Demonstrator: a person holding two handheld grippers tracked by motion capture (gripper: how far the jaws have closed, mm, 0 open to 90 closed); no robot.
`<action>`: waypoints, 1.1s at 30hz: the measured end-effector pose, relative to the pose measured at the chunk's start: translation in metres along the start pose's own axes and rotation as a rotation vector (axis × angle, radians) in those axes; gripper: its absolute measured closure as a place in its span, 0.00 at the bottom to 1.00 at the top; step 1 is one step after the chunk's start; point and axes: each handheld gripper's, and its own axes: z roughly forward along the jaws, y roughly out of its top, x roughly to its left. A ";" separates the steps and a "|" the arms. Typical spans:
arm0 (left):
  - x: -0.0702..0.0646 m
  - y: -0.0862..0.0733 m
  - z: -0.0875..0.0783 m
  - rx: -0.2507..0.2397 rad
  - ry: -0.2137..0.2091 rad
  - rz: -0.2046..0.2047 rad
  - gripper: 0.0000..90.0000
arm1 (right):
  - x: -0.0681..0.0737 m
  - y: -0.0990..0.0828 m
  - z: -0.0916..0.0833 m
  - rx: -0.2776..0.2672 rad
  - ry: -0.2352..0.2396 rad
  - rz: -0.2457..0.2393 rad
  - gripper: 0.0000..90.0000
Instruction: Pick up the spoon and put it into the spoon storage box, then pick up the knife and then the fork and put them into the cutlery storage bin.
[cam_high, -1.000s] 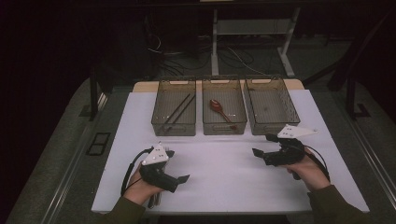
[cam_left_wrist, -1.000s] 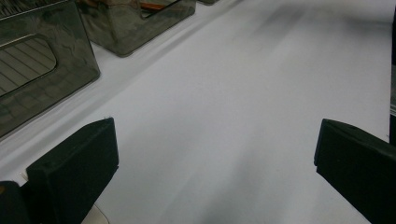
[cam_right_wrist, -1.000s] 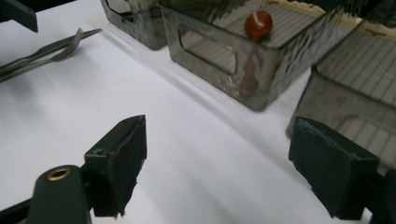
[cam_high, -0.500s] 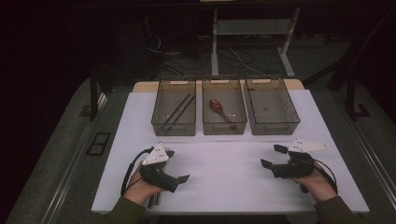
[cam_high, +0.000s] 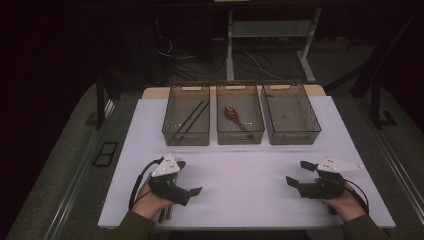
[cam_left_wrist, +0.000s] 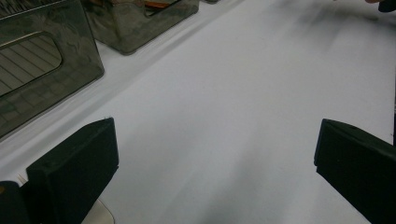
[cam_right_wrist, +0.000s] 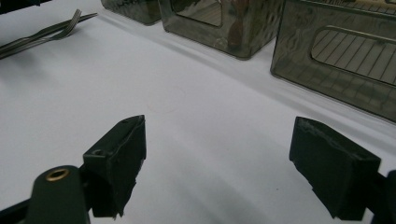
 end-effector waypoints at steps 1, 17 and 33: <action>0.000 0.000 0.000 0.001 0.002 0.001 0.00 | 0.000 0.000 0.000 0.000 0.001 0.000 0.21; 0.016 -0.005 -0.012 0.019 0.078 -0.011 0.00 | 0.001 0.000 0.001 0.002 0.005 -0.002 0.21; 0.064 -0.013 -0.028 0.023 0.237 -0.089 0.49 | 0.003 0.000 0.003 0.011 0.013 -0.008 0.21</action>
